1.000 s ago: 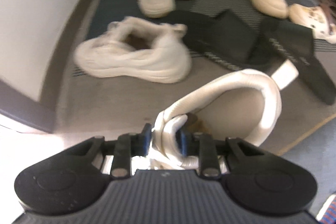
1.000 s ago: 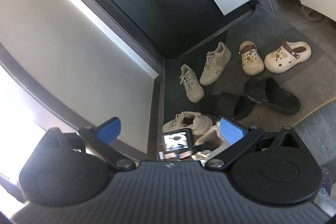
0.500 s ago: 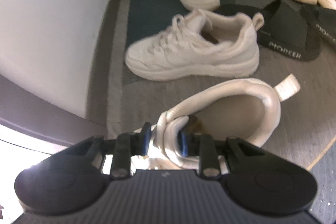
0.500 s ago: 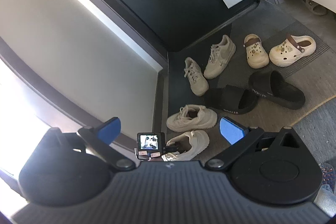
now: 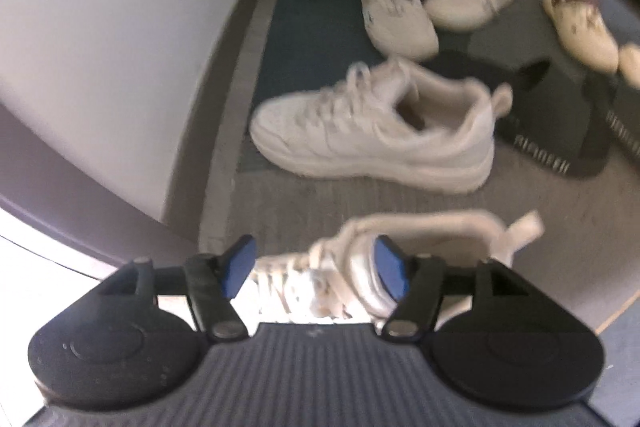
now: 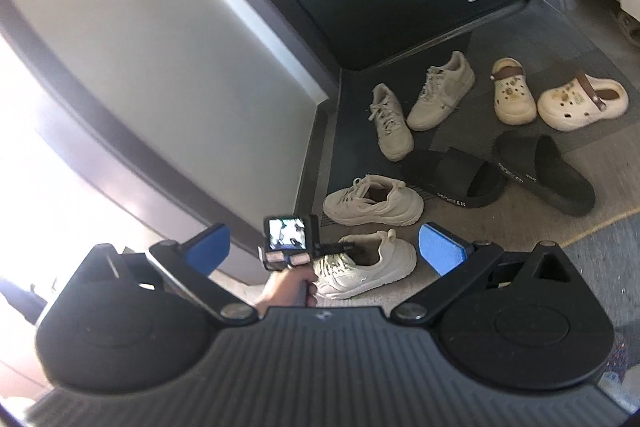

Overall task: Organize scattered shoes
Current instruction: 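Carry the white sneaker and open the left gripper to set it down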

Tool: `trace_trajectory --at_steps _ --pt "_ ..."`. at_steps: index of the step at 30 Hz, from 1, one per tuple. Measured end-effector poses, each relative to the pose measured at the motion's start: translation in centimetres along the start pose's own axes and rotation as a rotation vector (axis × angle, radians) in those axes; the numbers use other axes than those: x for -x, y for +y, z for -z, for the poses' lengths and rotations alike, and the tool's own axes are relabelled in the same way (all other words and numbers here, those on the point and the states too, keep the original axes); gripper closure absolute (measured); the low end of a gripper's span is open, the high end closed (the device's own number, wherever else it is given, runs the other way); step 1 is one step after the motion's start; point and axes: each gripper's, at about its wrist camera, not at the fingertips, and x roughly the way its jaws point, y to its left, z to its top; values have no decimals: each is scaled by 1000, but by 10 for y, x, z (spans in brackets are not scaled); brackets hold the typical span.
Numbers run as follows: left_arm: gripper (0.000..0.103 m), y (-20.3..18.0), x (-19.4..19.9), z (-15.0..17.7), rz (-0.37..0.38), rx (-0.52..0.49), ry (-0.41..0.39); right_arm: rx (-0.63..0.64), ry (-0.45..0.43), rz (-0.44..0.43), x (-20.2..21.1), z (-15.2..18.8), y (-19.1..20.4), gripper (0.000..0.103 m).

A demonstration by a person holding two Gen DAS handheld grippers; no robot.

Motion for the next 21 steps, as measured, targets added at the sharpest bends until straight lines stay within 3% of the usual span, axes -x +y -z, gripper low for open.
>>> trace_trajectory --at_steps 4,11,14,19,21 --pt "26 26 80 -26 19 133 -71 94 -13 -45 0 8 19 0" --pt "13 39 205 -51 -27 21 -231 181 32 -19 -17 14 37 0" --pt "0 60 280 -44 41 37 -315 197 43 -15 -24 15 43 0" --pt "0 76 333 -21 104 67 -346 178 59 -20 -38 6 50 0" --pt "0 85 347 -7 131 98 -355 233 99 5 -52 0 59 0"
